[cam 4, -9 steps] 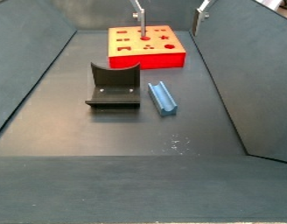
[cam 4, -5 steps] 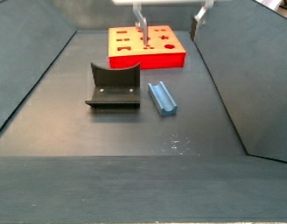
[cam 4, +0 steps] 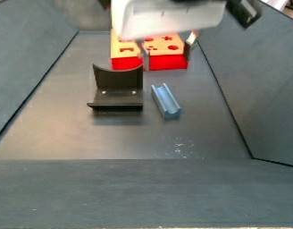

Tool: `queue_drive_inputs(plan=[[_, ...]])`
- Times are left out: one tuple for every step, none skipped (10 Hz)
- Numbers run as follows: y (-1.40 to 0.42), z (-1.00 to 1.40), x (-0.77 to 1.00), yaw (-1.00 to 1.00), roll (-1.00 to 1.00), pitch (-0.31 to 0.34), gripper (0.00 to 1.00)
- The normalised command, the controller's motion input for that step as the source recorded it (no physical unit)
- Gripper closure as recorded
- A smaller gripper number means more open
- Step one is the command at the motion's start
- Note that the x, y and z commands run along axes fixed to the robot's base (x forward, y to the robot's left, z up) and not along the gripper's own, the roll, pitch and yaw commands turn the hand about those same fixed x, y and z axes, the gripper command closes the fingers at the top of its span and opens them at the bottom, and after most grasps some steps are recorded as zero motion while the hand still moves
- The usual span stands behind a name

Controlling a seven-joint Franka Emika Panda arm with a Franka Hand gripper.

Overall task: Pick up the arch object. Move up. Place the arch object on the fixture. Regrasp the arch object. Move to above the board. Insert the arch object.
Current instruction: Pick up the arch object.

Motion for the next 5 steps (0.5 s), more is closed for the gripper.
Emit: queue_drive_inputs(plan=[[0.04, -0.01, 0.0, 0.01, 0.0, 0.003, 0.0], [-0.07, -0.85, 0.0, 0.0, 0.13, -0.009, 0.0], [-0.27, -0.97, 0.23, -0.4, 0.19, -0.037, 0.0], [-0.22, -0.95, 0.41, -0.47, 0.15, -0.014, 0.0], [-0.09, -0.93, 0.45, -0.33, 0.11, 0.0, 0.0]])
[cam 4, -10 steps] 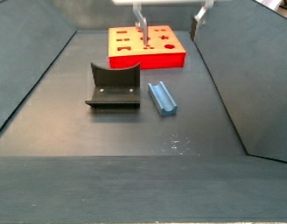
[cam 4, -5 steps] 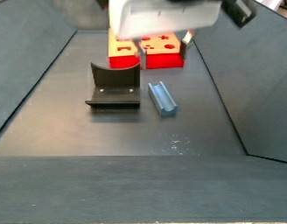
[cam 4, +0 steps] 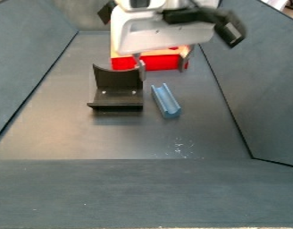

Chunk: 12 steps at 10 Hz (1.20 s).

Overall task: Pick up the arch object. Move up. Place the arch object on the fixture. Regrasp the arch object. Move to above the board. Insert the arch object.
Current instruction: Pick up the arch object.

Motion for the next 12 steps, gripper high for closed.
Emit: queue_drive_inputs(plan=[[0.0, -0.88, 0.3, -0.17, 0.04, 0.0, 0.0], [0.0, -0.55, 0.11, 0.0, 0.0, 0.0, 0.0], [0.0, 0.0, 0.0, 0.0, 0.0, -0.004, 0.0], [-0.11, -0.52, -0.15, 0.07, 0.06, -0.019, 0.0], [-0.14, -0.61, -0.1, 0.1, 0.04, -0.033, 0.0], [-0.04, -0.13, -0.04, 0.09, 0.0, -0.01, 0.0], [-0.05, -0.04, -0.03, 0.07, 0.0, -0.041, 0.0], [-0.1, -0.21, -0.04, 0.02, 0.0, -0.097, 0.0], [-0.11, -0.2, -0.26, 0.0, -0.07, -0.164, 0.0], [-0.13, -0.18, -0.37, -0.01, -0.09, -0.22, 0.0], [-0.03, -0.01, -0.25, 0.0, -0.1, -0.211, 0.0], [0.0, 0.0, -0.14, 0.0, -0.11, -0.187, 0.0]])
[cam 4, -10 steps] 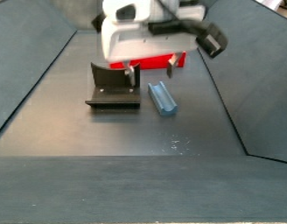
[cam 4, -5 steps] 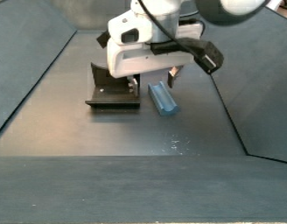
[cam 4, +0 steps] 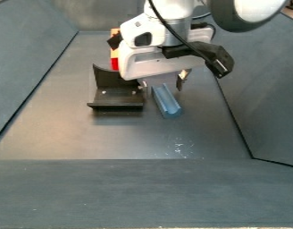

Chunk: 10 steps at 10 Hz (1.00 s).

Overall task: Pick up the arch object. Move up. Place the arch object on the fixture. Regrasp the arch object. Move to above the board. Insert the arch object.
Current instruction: Pick up the arch object.

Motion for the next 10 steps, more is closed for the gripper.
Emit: queue_drive_inputs(plan=[[0.0, -0.01, -0.13, 0.0, -0.1, -0.189, 0.0], [0.0, -0.03, -0.09, 0.0, -0.06, -0.141, 0.0], [0.0, 0.0, -0.07, 0.0, -0.05, -0.107, 0.0], [0.0, 0.0, 0.0, 0.0, 0.0, -0.006, 0.0], [0.0, 0.0, 0.0, 0.0, 0.0, -0.017, 0.0], [0.0, 0.0, 0.0, 0.0, 0.0, 0.0, 1.0], [0.0, 0.0, 0.0, 0.0, 0.0, 0.0, 1.0], [0.0, 0.0, 0.0, 0.0, 0.0, 0.0, 1.0], [0.0, 0.0, 0.0, 0.0, 0.0, 0.0, 1.0], [0.0, 0.0, 0.0, 0.0, 0.0, 0.0, 1.0]])
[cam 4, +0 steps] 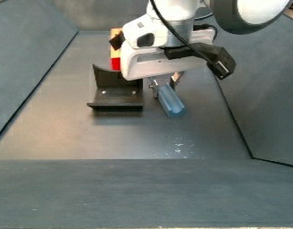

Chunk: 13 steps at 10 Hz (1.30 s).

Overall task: Pick up the arch object. Move up. Place the arch object on the fixture. Regrasp the arch object. Move to above the board. Insert the arch object.
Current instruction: Pick up the arch object, then move up.

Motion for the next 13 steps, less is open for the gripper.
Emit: queue_drive_inputs(plan=[[0.0, 0.0, 0.0, 0.0, 0.0, 0.0, 1.0], [0.0, 0.0, 0.0, 0.0, 0.0, 0.0, 1.0], [0.0, 0.0, 0.0, 0.0, 0.0, 0.0, 1.0], [0.0, 0.0, 0.0, 0.0, 0.0, 0.0, 1.0], [0.0, 0.0, 0.0, 0.0, 0.0, 0.0, 1.0], [0.0, 0.0, 0.0, 0.0, 0.0, 0.0, 1.0], [0.0, 0.0, 0.0, 0.0, 0.0, 0.0, 1.0], [0.0, 0.0, 0.0, 0.0, 0.0, 0.0, 1.0], [0.0, 0.83, 0.0, 0.0, 0.0, 0.0, 1.0], [-0.04, 0.8, -0.07, 0.0, -0.01, 0.023, 1.0], [-0.04, 0.7, -0.08, 0.0, -0.02, 0.011, 1.0], [-0.02, 0.57, -0.07, 0.01, -0.04, 0.002, 1.0], [-0.01, 0.37, -0.04, 0.01, -0.06, 0.013, 1.0]])
